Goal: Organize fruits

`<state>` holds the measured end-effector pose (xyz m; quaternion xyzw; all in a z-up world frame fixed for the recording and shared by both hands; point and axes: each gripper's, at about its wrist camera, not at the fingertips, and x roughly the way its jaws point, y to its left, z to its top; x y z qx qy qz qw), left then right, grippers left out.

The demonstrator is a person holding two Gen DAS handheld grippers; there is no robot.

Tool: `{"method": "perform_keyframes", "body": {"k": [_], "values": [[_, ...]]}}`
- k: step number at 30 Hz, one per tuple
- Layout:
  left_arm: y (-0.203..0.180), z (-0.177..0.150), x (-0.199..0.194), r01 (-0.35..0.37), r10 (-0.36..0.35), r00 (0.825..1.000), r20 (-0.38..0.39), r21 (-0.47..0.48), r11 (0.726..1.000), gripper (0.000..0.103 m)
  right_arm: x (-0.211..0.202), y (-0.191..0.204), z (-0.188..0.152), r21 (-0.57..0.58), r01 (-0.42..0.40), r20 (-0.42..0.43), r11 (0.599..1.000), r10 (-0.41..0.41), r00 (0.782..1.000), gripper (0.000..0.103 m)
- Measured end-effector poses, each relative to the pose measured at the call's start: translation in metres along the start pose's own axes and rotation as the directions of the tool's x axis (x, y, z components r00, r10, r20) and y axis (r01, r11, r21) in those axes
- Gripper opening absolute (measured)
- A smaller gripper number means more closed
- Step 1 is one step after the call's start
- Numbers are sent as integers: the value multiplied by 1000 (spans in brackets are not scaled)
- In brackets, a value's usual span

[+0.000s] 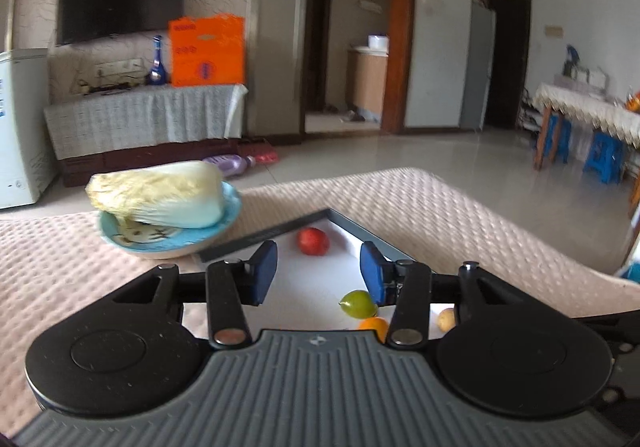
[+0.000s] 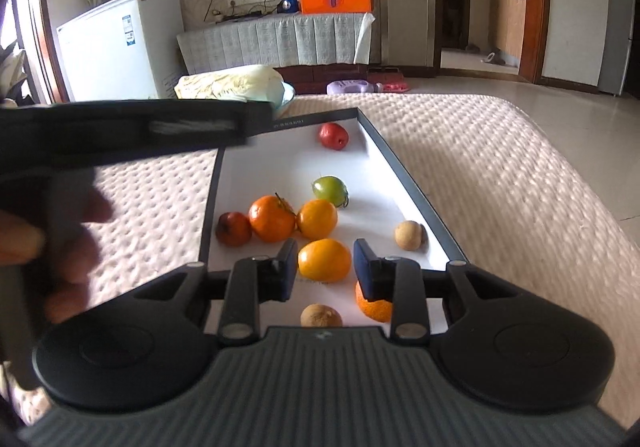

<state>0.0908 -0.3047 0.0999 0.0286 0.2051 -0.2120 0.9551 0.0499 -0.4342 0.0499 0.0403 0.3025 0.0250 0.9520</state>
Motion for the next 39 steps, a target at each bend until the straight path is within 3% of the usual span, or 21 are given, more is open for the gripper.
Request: {"method": "perform_keyframes", "body": {"k": [6,11,12,14,19,22,31,39], "values": [[16,-4,-56,-81,81,996,23,-11,997,52,-8,3,-1,7,2,16,1000,-2,1000,34],[27,-23,-103,-157,157,987,-11,-6,988,52,-19,4,-4,20,10,24,1000,-10,1000,34],[29,-27,-111,-173,173,985,-20,-5,985,54,-21,3,-5,30,7,23,1000,-8,1000,34],[33,-36,-127,-223,223,974,-34,-8,975,69,-28,3,-5,52,3,28,999,-5,1000,33],[41,-48,-151,-246,246,969,-24,13,969,73,-36,6,-10,27,34,39,999,-35,999,33],[44,-55,-160,-260,260,965,-19,30,965,81,-47,8,-13,35,-1,51,999,-1,999,33],[55,-60,-159,-295,295,954,-53,7,955,81,-67,41,-25,-20,-147,81,989,148,986,33],[56,-62,-156,-330,330,942,-66,15,944,81,-69,61,-32,-37,-197,69,980,199,977,34]]}}
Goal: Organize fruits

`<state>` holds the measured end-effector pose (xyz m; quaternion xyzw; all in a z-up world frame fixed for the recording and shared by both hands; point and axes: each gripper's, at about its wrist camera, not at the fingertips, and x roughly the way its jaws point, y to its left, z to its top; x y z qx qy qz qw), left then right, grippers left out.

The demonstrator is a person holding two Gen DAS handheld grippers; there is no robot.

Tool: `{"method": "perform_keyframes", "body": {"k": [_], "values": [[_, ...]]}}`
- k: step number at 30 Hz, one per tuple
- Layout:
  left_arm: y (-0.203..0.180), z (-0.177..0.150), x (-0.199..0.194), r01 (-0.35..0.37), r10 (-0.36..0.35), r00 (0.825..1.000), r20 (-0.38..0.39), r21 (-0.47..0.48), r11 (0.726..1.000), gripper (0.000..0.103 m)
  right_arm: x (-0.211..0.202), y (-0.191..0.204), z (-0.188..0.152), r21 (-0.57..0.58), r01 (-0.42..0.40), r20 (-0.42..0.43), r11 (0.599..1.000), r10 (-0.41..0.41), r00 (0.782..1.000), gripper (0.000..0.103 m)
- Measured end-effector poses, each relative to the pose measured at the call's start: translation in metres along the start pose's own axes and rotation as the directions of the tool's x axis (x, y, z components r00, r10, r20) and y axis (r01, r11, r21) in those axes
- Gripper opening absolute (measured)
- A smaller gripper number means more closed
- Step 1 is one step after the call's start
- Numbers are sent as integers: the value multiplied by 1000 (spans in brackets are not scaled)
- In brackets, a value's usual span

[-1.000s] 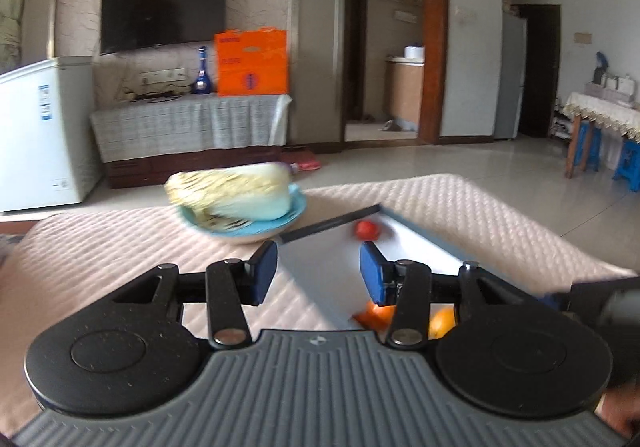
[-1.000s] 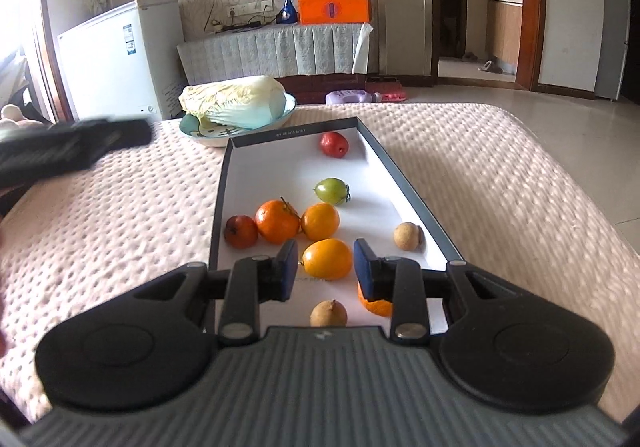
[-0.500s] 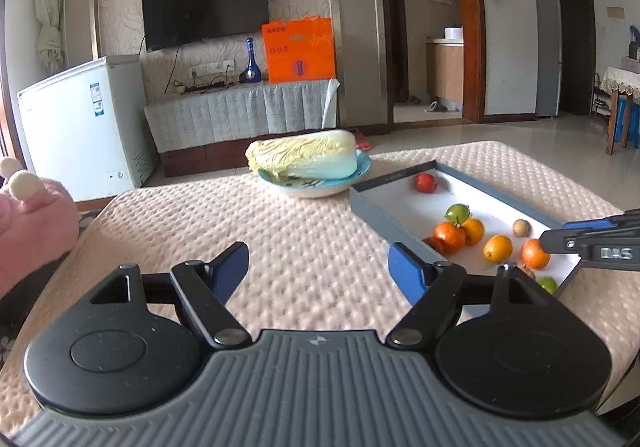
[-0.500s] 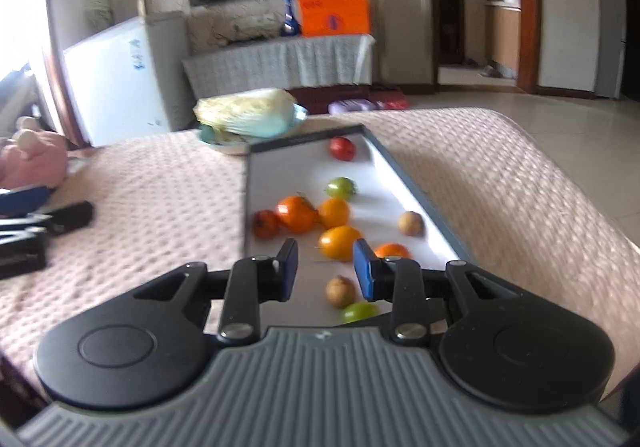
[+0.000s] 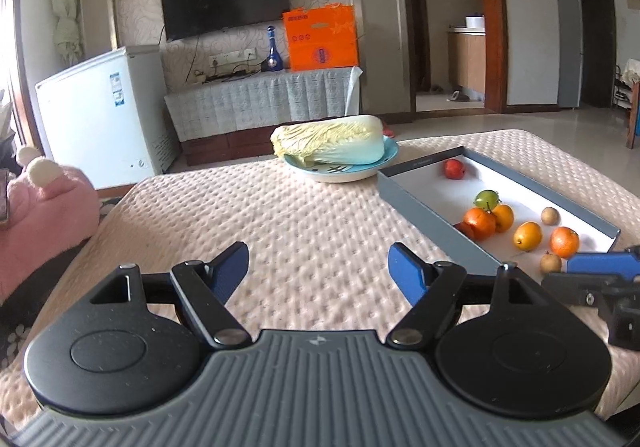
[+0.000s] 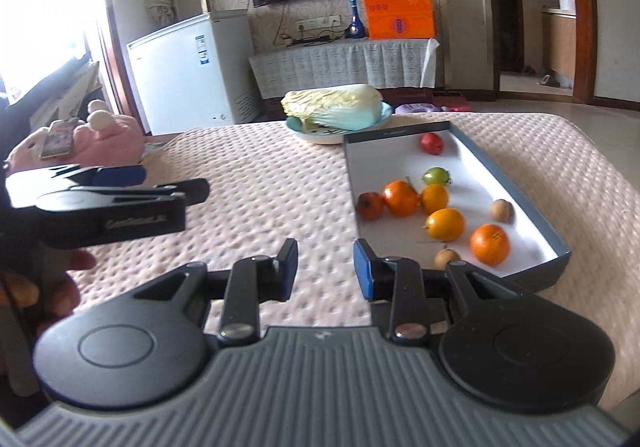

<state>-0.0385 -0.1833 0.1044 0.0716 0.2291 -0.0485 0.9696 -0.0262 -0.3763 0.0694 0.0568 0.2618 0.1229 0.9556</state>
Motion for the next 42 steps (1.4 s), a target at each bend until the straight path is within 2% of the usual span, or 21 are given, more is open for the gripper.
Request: {"method": "perform_keyframes", "body": {"k": [9,21,24,27,29,31,34,38,42], "values": [[6,-5,-3,-8,8,1000,4,12,1000,81,3,4,-4,-23,-19,-15,1000,18,1000,33],[7,-4,7,-37,37,999,-35,-7,999,81,11,21,-7,-64,-40,-37,997,38,999,33],[3,-1,7,-10,9,999,-31,-21,1000,81,9,18,-7,-65,-32,-40,997,29,999,33],[-8,2,9,21,-21,1000,-21,-21,1000,82,3,12,-8,-66,-11,-43,998,9,999,33],[-17,6,7,60,-60,998,-3,-22,998,97,-3,4,-9,-64,7,-42,998,-9,999,34],[-31,9,2,75,-74,997,36,-3,997,102,-11,-6,-11,-55,30,-36,998,-32,999,34],[-54,13,-6,92,-96,990,100,46,995,103,-24,-25,-14,-24,67,-30,997,-68,997,34],[-90,15,-9,87,-99,987,128,97,992,103,-42,-48,-20,13,120,-26,993,-119,992,34],[-116,20,-15,120,-133,978,163,88,989,103,-58,-66,-27,48,169,-26,984,-168,985,34]]}}
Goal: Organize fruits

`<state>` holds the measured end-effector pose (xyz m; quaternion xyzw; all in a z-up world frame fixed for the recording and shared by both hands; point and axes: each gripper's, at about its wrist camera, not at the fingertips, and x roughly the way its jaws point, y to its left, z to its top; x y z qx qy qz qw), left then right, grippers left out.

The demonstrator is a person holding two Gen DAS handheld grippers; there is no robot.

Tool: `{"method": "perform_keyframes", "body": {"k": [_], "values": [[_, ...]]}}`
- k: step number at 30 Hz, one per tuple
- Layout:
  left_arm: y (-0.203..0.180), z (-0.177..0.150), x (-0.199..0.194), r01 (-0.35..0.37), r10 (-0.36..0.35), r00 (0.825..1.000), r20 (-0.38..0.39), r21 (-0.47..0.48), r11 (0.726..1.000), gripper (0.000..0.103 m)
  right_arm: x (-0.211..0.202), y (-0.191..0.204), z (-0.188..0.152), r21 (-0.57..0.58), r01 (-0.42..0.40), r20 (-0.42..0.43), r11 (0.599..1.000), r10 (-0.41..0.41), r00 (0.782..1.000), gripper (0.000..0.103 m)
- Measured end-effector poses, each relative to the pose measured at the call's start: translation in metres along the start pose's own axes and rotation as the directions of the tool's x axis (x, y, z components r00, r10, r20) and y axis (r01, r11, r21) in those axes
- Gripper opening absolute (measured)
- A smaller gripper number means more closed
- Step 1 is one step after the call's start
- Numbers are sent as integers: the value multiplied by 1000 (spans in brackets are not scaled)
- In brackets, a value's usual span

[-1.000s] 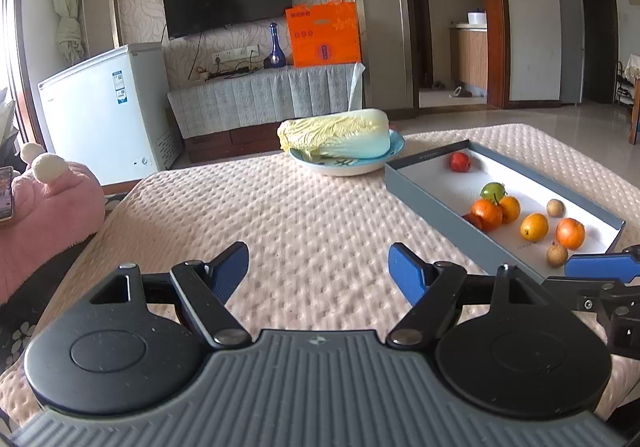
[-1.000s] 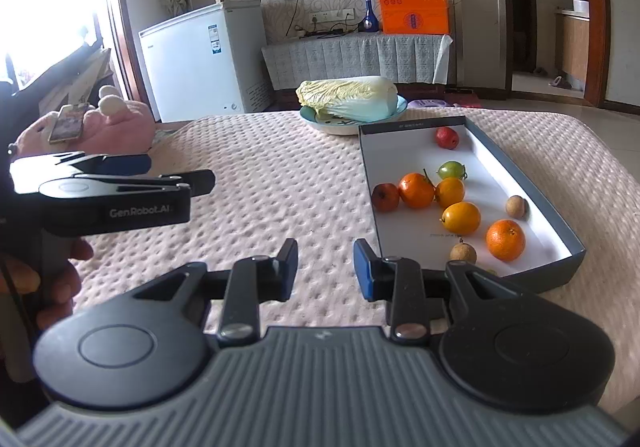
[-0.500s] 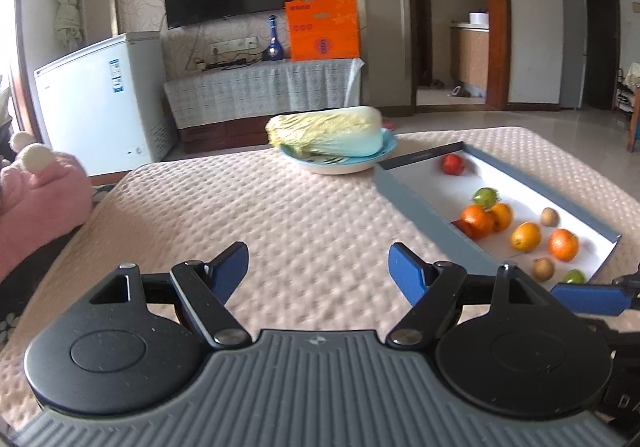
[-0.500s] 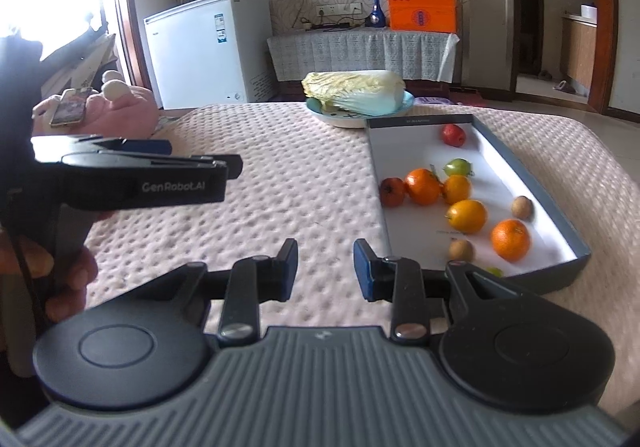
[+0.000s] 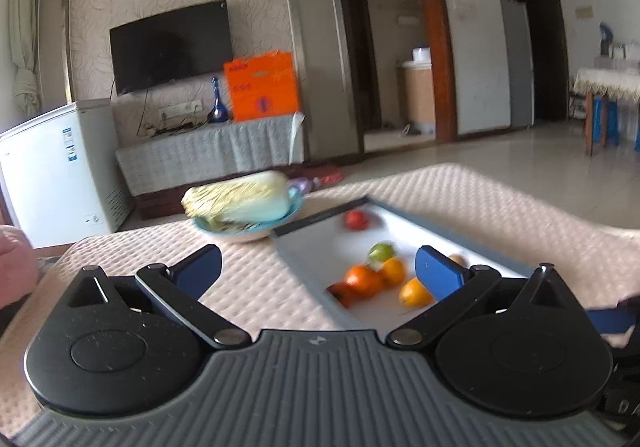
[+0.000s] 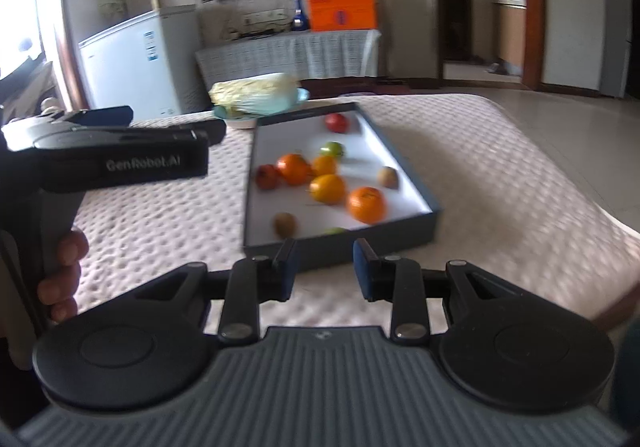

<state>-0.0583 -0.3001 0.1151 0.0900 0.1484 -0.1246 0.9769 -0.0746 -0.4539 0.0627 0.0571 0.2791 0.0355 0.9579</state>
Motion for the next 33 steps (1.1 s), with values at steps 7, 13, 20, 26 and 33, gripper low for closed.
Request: {"method": "perform_keyframes", "body": {"k": [7,13,20,26,33], "values": [[-38,2,-7,124,-124,992,2,-11,992,103,-14,-24,-11,71,86,-39,994,-83,996,34],[-48,4,3,148,-154,985,-79,-75,986,103,-13,-10,-23,21,66,-86,998,-64,994,34],[-36,1,-8,103,-110,988,-107,-63,993,103,-15,-15,-23,20,64,-75,998,-62,995,34],[-16,-5,-20,69,-75,989,-128,-56,996,103,-22,-12,-11,2,36,-50,999,-35,998,34],[-21,-11,-18,79,-84,983,-162,-38,996,103,-33,-13,14,-112,30,-27,993,-33,999,39]]}}
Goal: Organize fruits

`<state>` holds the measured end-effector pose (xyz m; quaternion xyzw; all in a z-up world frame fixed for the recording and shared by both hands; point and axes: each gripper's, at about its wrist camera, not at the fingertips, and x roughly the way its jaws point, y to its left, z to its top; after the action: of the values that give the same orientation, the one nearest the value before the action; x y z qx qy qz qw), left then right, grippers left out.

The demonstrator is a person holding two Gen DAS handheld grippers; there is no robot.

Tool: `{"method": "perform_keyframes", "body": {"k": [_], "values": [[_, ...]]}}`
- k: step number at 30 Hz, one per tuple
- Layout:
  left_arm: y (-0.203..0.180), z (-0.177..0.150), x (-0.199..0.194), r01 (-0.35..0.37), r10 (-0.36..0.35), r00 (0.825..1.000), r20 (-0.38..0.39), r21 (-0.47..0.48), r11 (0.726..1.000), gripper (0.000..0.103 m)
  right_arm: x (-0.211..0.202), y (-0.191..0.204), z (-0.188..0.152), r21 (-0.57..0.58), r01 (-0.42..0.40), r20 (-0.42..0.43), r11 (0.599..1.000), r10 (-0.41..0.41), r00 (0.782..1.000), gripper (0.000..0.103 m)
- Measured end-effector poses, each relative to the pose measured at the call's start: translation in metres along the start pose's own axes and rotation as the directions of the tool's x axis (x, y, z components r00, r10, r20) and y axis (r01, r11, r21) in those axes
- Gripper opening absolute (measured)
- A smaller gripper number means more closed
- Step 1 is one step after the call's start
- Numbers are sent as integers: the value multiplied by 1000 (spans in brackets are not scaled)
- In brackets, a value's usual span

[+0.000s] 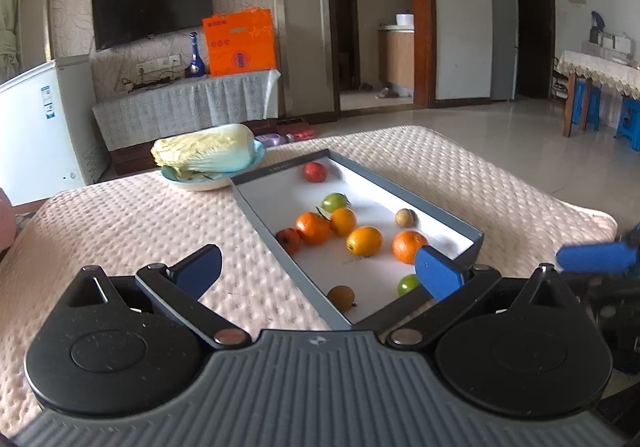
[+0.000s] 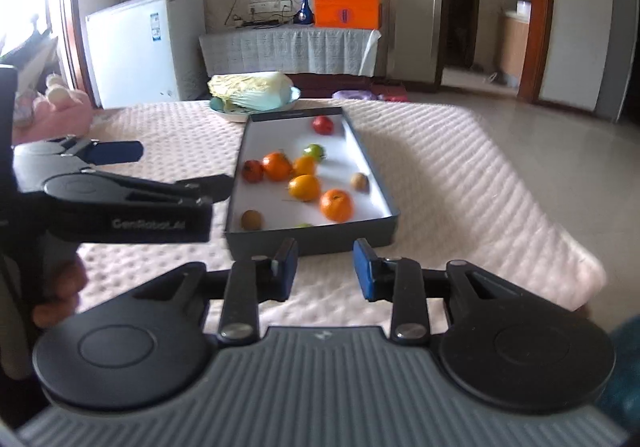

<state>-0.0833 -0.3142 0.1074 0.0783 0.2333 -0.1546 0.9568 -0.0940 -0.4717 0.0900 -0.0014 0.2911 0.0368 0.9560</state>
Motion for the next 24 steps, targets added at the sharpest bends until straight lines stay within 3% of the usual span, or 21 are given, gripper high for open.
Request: {"method": "perform_keyframes", "body": {"k": [4,15,24], "values": [[-6,-2,4,11,-11,1000,-12,2,1000,103,8,-14,-6,105,18,-16,994,-16,1000,41],[-16,-1,17,25,-25,1000,-17,8,1000,103,16,-19,-15,104,28,-3,994,-28,1000,41],[-26,0,18,79,-79,997,-9,12,997,103,20,-20,-16,103,33,-17,994,-31,999,41]]}}
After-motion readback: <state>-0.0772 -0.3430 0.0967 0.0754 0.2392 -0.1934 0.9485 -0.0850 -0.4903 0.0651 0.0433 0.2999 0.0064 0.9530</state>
